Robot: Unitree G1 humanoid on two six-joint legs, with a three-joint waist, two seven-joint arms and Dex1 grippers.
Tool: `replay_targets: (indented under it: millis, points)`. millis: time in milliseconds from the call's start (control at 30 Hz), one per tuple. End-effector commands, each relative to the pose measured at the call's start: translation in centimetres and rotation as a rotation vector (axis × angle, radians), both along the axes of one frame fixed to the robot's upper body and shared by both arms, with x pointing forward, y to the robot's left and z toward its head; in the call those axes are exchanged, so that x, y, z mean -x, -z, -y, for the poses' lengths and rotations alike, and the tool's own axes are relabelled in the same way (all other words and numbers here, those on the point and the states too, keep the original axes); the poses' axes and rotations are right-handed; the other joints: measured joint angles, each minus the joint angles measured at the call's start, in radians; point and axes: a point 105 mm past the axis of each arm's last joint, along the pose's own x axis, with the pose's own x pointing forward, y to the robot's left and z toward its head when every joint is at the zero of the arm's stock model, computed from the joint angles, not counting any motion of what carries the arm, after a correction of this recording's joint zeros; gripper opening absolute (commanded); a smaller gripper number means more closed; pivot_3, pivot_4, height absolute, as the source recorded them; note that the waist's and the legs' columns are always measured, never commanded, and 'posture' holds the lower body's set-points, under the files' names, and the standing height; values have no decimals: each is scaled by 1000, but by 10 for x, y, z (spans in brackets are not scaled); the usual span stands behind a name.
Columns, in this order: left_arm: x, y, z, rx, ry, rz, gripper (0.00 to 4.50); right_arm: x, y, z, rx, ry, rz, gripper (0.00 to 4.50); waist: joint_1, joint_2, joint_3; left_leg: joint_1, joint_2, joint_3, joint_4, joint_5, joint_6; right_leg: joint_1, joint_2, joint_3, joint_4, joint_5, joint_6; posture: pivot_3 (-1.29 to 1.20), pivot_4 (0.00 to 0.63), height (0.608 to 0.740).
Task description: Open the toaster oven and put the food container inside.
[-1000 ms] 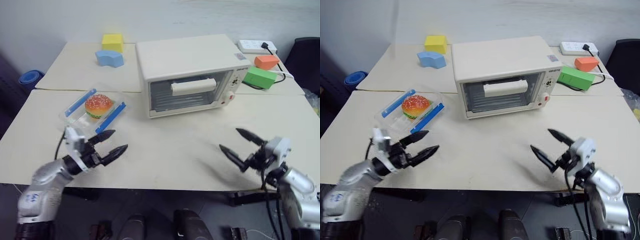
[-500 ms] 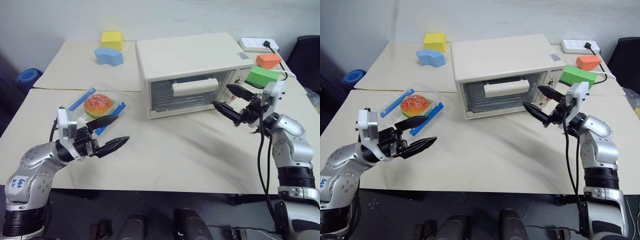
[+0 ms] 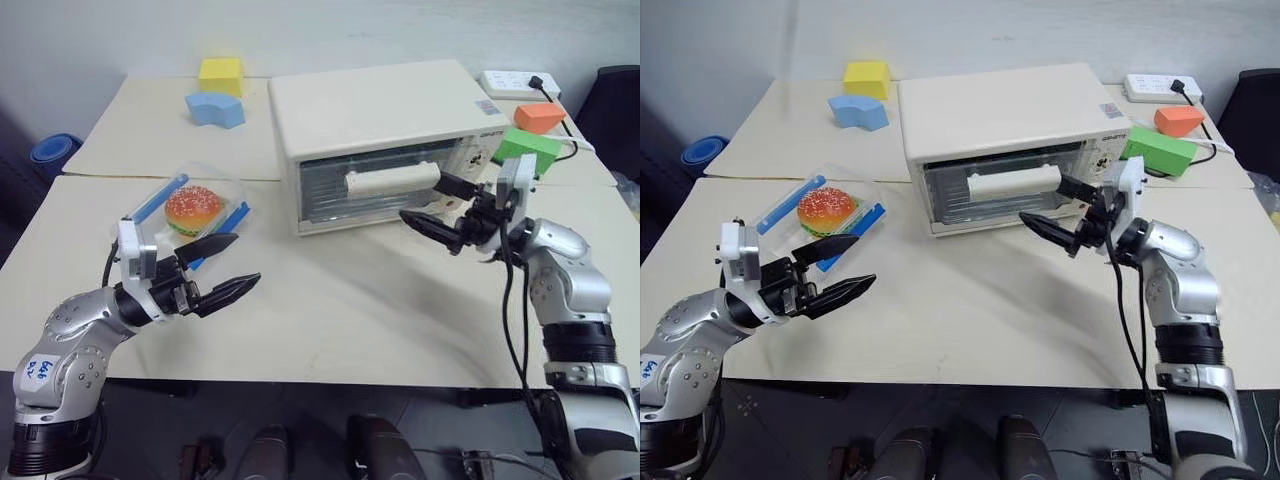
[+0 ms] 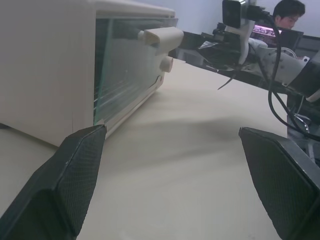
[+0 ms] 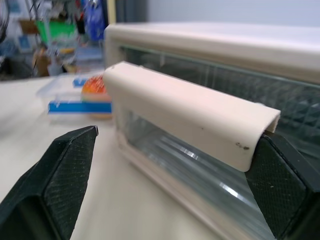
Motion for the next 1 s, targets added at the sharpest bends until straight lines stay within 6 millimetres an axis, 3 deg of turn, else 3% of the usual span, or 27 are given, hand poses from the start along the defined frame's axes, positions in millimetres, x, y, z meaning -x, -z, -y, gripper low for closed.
replay_targets:
  millis: [33, 200, 500, 667, 867, 1000]
  points:
    - [-2, -20, 0, 15, 25, 68, 4319, 17, 1, -4, 75, -52, 59, 4486, -2, 0, 0, 0, 0, 1, 1, 0, 0, 0, 0, 0, 0, 0, 0, 0, 150, 740]
    - [-21, -30, 8, 15, 34, 128, 2972, 29, 18, -4, 133, -58, 69, 4500, 0, 0, 0, 2, 0, 2, 3, 0, 1, 1, 1, 1, 1, 0, 0, 0, 150, 740]
    - [-58, -31, 50, 13, 81, 214, 82, 31, 28, 1, 142, -20, 83, 4500, 3, -1, 0, 2, 0, 2, 5, 2, -1, 1, 2, 2, 6, 0, 0, 0, 150, 740]
    - [-79, -20, 70, -22, 62, 229, 31, 32, 36, 6, 142, 12, 78, 4500, 4, -1, 1, 1, -2, 2, 9, 2, -1, 1, 1, 2, 7, 0, 1, 0, 150, 740]
    - [-72, -4, 91, -57, 170, 209, 31, 42, 49, 21, 143, 95, 70, 4500, 7, -1, 1, 1, -2, 2, 10, 2, -1, 1, 1, 2, 7, 1, 1, 0, 150, 740]
    - [-65, 11, 98, -142, 240, 198, 31, 53, 61, 43, 140, 212, 56, 4500, 9, -1, 1, 1, -2, 2, 12, 2, -1, 2, 1, 2, 8, 1, 2, 0, 150, 740]
